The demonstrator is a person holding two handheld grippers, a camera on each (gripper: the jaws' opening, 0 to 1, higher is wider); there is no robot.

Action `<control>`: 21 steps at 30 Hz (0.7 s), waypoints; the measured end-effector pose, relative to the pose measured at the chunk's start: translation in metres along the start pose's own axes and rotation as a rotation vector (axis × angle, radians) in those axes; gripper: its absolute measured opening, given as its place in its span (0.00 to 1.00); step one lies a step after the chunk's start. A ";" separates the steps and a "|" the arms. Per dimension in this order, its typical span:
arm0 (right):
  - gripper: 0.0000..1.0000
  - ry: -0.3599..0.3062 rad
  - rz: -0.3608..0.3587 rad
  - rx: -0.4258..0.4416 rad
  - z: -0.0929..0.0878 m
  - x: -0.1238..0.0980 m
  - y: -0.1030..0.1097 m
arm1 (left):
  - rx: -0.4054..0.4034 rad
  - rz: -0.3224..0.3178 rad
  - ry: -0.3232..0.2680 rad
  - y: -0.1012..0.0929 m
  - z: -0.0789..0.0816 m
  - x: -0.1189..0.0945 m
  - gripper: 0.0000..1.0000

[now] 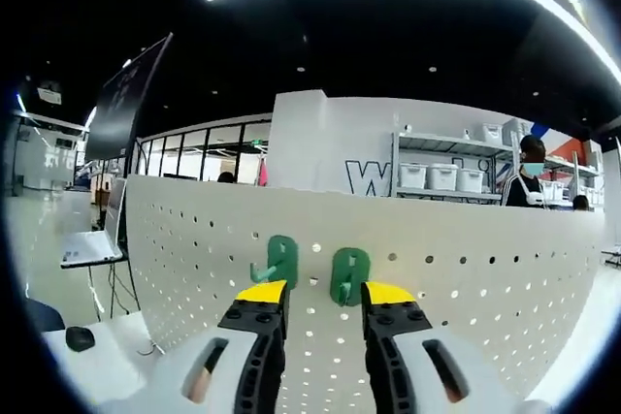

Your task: Insert the hook assembly into the mounting plate slot until the hook locks in place.

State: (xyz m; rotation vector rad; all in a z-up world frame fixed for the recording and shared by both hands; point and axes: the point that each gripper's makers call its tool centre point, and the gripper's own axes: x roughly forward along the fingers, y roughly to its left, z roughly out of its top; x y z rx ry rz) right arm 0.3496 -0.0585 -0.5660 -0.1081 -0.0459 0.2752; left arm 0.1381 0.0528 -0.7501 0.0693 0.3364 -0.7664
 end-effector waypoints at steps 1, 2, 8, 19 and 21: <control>0.36 -0.007 0.020 0.035 -0.001 -0.001 0.002 | 0.001 -0.002 0.002 0.000 0.000 0.000 0.67; 0.39 -0.005 0.022 0.052 -0.003 -0.002 0.001 | 0.002 -0.003 0.002 -0.001 0.000 0.000 0.67; 0.49 -0.023 0.062 0.047 -0.003 -0.006 0.007 | 0.006 -0.006 0.002 -0.001 -0.001 0.001 0.67; 0.47 -0.024 0.152 0.059 -0.008 -0.015 0.010 | 0.006 -0.005 0.002 -0.002 0.000 0.001 0.67; 0.48 -0.032 0.179 0.059 -0.011 -0.021 0.009 | 0.007 -0.005 0.001 -0.001 0.000 0.001 0.67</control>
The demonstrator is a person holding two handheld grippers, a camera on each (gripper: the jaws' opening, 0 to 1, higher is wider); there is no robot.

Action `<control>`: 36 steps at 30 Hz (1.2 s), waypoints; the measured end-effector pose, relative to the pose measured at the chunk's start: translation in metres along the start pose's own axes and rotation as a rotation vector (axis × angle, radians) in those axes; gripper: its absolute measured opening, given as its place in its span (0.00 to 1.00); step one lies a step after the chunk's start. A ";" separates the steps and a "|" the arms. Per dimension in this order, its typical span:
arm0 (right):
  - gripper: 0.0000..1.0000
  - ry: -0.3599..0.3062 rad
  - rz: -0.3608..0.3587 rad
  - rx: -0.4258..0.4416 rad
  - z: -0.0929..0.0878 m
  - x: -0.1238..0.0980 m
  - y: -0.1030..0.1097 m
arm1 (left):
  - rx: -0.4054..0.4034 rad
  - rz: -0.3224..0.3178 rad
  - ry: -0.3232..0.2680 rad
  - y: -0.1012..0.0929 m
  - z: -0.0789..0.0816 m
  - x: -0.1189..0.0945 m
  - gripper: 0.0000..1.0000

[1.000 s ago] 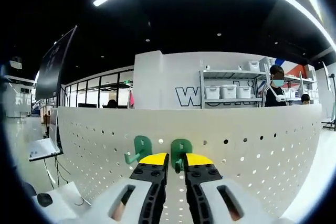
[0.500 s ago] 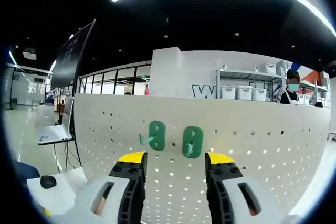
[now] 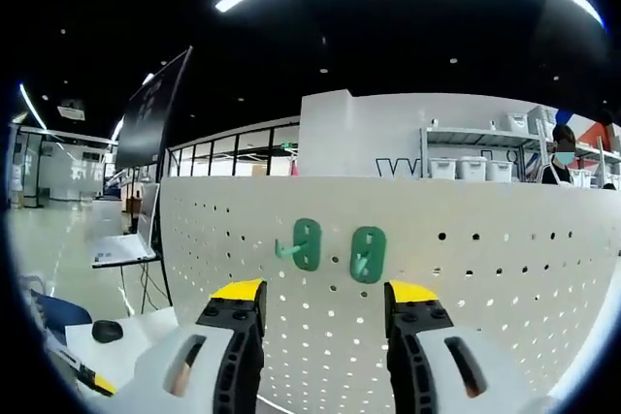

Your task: Insert the hook assembly into the mounting plate slot until the hook locks in place.

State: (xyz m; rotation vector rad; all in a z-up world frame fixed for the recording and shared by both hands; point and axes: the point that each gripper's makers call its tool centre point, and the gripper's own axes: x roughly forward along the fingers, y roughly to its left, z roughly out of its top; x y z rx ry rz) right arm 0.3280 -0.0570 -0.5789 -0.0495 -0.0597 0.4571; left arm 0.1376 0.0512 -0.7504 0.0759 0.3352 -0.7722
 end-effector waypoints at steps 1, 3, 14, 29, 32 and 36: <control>0.48 0.004 0.013 0.006 -0.003 -0.003 0.000 | 0.000 0.001 0.000 0.000 0.000 0.000 0.67; 0.48 0.009 0.044 0.021 -0.008 -0.010 0.000 | -0.001 0.001 0.000 0.001 -0.001 0.000 0.67; 0.49 0.010 0.101 0.007 -0.017 -0.030 0.006 | 0.005 0.001 0.003 0.000 -0.001 0.000 0.67; 0.51 0.119 0.170 -0.027 -0.062 -0.079 0.011 | 0.004 0.004 0.007 0.001 -0.002 0.000 0.68; 0.53 0.135 0.171 -0.019 -0.068 -0.086 0.011 | 0.006 0.004 0.009 0.001 -0.002 0.001 0.68; 0.55 0.164 0.186 -0.035 -0.080 -0.098 0.012 | 0.006 0.006 0.009 0.001 -0.002 0.001 0.68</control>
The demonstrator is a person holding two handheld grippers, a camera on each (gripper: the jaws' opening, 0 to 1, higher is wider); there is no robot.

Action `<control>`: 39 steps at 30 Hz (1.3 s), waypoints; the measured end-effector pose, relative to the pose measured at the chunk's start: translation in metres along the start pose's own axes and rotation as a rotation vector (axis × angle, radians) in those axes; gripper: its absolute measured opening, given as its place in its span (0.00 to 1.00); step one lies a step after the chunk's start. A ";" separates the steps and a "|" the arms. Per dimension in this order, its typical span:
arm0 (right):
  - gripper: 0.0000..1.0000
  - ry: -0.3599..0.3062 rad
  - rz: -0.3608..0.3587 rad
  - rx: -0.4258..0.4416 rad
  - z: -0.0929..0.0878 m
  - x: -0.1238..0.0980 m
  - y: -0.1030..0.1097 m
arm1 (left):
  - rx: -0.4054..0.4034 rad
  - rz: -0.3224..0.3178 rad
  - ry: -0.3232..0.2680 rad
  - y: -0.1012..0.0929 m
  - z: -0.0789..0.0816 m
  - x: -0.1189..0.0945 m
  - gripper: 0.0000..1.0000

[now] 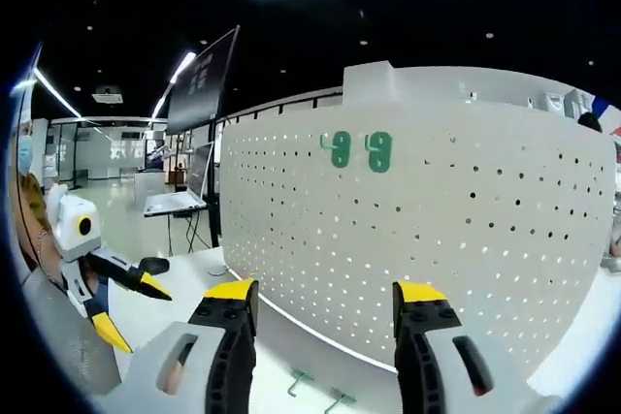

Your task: Insert the hook assembly into the mounting plate slot until the hook locks in place.

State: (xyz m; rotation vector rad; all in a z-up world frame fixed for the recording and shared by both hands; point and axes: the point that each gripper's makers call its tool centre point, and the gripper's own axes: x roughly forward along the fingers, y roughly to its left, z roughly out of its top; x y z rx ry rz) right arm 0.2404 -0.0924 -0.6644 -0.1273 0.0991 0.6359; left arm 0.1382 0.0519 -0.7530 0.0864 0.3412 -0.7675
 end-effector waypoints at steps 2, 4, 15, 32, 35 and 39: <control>0.56 0.006 0.007 -0.001 -0.003 -0.004 0.002 | -0.002 0.001 0.000 0.000 0.000 0.000 0.68; 0.56 0.019 0.007 0.002 -0.009 -0.008 0.002 | -0.001 0.005 0.000 0.001 0.000 0.000 0.68; 0.58 0.070 0.013 0.047 -0.034 -0.028 0.006 | -0.007 0.020 -0.004 0.005 0.001 -0.002 0.69; 0.60 0.134 -0.001 0.074 -0.064 -0.056 0.011 | -0.008 0.038 -0.009 0.009 0.002 -0.003 0.69; 0.60 0.144 -0.001 0.076 -0.068 -0.060 0.011 | -0.005 0.035 -0.009 0.008 0.002 -0.003 0.69; 0.61 0.158 -0.006 0.085 -0.074 -0.066 0.011 | -0.004 0.031 -0.006 0.007 0.001 -0.002 0.70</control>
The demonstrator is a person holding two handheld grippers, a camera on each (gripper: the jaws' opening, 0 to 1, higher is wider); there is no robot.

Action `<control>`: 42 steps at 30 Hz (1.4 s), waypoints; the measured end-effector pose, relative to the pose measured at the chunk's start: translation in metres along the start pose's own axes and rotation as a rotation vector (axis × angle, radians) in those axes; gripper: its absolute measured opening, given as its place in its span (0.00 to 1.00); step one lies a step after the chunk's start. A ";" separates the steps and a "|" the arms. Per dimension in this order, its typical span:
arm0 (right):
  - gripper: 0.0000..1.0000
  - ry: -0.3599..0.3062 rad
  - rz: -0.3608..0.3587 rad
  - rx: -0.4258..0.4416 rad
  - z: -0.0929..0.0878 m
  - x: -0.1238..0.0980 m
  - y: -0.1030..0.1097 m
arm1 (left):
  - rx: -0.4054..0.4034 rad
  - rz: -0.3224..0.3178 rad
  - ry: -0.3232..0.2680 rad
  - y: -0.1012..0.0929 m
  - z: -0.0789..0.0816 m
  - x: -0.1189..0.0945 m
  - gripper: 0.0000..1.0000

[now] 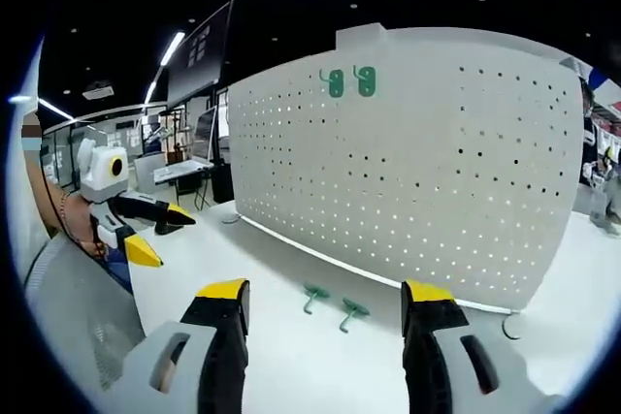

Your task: Insert the hook assembly into the mounting plate slot until the hook locks in place.

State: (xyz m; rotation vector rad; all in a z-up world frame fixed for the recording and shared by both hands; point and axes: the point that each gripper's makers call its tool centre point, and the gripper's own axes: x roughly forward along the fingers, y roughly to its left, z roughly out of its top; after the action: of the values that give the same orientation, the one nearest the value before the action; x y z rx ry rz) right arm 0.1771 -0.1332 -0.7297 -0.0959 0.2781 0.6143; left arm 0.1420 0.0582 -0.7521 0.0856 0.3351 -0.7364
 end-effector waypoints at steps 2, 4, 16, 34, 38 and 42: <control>0.61 0.009 -0.001 -0.001 -0.003 -0.003 0.000 | 0.001 -0.001 0.002 0.000 0.000 0.000 0.70; 0.61 0.014 -0.003 0.001 -0.006 -0.006 -0.001 | 0.002 -0.001 0.002 0.000 0.000 0.000 0.70; 0.63 0.063 0.002 0.015 -0.023 -0.022 -0.003 | 0.001 0.000 0.001 -0.001 0.000 0.000 0.70; 0.63 0.098 0.013 0.029 -0.037 -0.030 0.002 | -0.001 0.005 0.000 0.001 0.000 0.000 0.70; 0.63 0.096 0.011 0.030 -0.037 -0.031 0.002 | -0.002 0.002 0.004 0.000 0.000 0.000 0.70; 0.63 0.093 0.007 0.033 -0.037 -0.031 0.000 | -0.004 0.007 0.001 0.002 0.002 0.000 0.70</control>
State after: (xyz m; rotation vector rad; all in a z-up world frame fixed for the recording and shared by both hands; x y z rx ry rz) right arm 0.1443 -0.1565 -0.7558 -0.0916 0.3787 0.6124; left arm 0.1436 0.0592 -0.7504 0.0835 0.3366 -0.7289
